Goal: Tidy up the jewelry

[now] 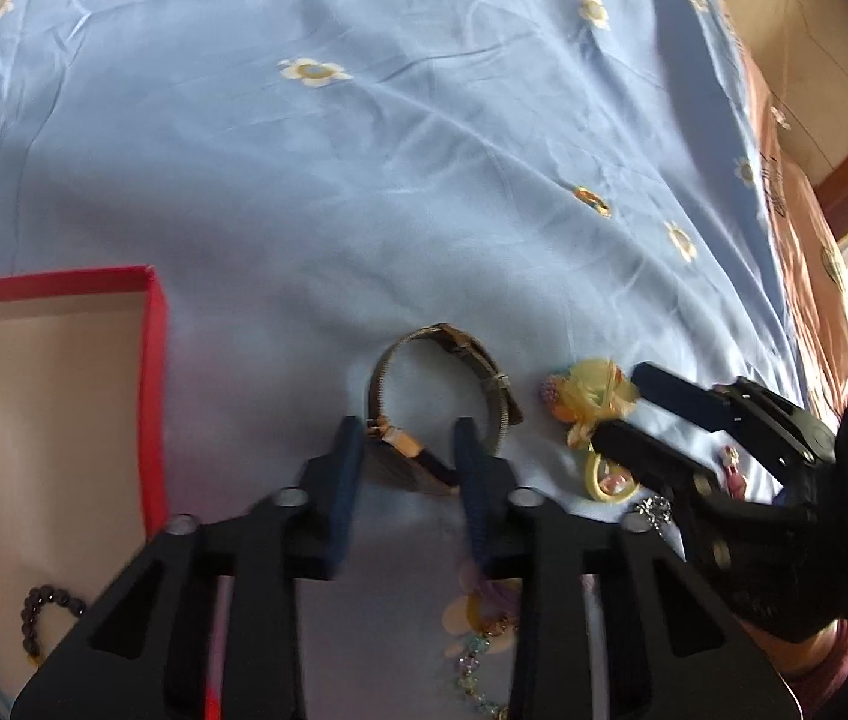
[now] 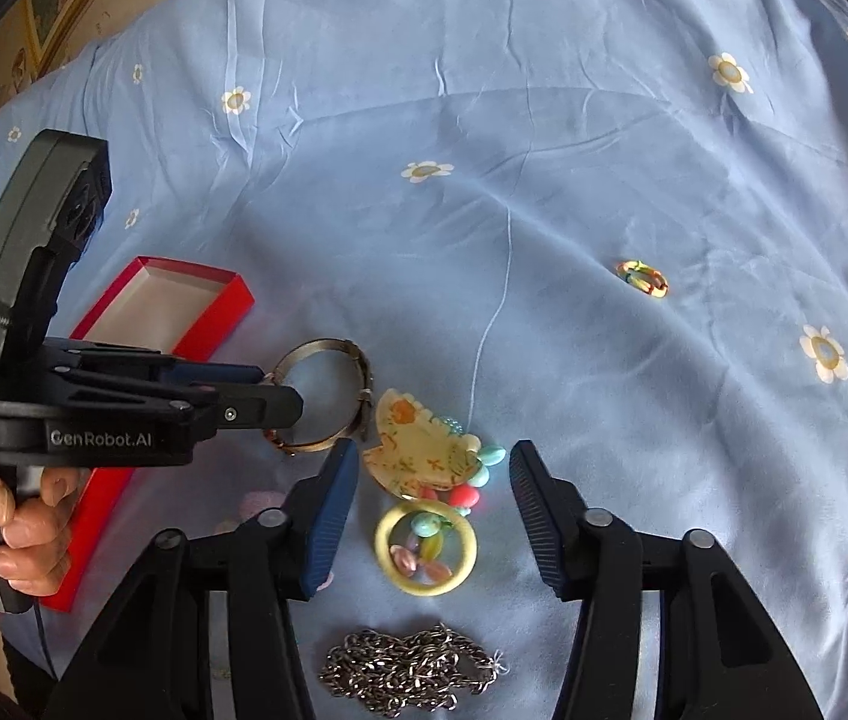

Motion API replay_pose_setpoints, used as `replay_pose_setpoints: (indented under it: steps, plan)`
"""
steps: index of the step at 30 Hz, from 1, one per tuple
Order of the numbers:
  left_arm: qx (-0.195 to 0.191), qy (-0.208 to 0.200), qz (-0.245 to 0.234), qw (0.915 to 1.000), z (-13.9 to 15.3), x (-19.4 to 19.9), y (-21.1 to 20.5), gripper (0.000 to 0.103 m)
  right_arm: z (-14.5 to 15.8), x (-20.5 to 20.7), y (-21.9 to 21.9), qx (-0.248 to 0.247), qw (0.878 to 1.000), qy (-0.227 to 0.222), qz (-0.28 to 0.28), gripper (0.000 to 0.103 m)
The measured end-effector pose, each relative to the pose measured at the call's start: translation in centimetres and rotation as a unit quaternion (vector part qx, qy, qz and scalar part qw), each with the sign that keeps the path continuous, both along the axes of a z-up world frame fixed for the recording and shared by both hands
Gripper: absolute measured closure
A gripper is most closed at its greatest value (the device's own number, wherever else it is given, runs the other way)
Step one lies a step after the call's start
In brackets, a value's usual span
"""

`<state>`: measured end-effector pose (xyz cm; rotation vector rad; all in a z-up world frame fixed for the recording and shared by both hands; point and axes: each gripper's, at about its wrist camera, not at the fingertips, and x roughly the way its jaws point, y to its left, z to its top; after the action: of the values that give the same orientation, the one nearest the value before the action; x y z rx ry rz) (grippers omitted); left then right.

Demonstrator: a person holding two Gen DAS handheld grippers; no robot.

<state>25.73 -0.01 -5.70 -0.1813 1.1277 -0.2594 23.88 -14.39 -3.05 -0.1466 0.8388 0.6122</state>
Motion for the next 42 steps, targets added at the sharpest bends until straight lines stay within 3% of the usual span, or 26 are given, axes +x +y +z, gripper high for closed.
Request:
replay_pose_setpoints:
  steps: [4,21,42]
  plan:
    - [0.011,-0.016,-0.011,0.9997,0.6,-0.5,-0.4,0.095,0.1,-0.1,0.0,-0.001,1.0,0.0,-0.003,0.065]
    - [-0.008,-0.066,0.007,0.9978,4.1,-6.9,3.1,0.095,3.8,-4.9,-0.7,0.093,0.995,-0.002,-0.018,0.065]
    - [-0.005,-0.103,0.087,0.9909,6.4,-12.4,12.7,0.096,3.4,-7.9,6.2,0.101,0.994,0.011,0.034,0.065]
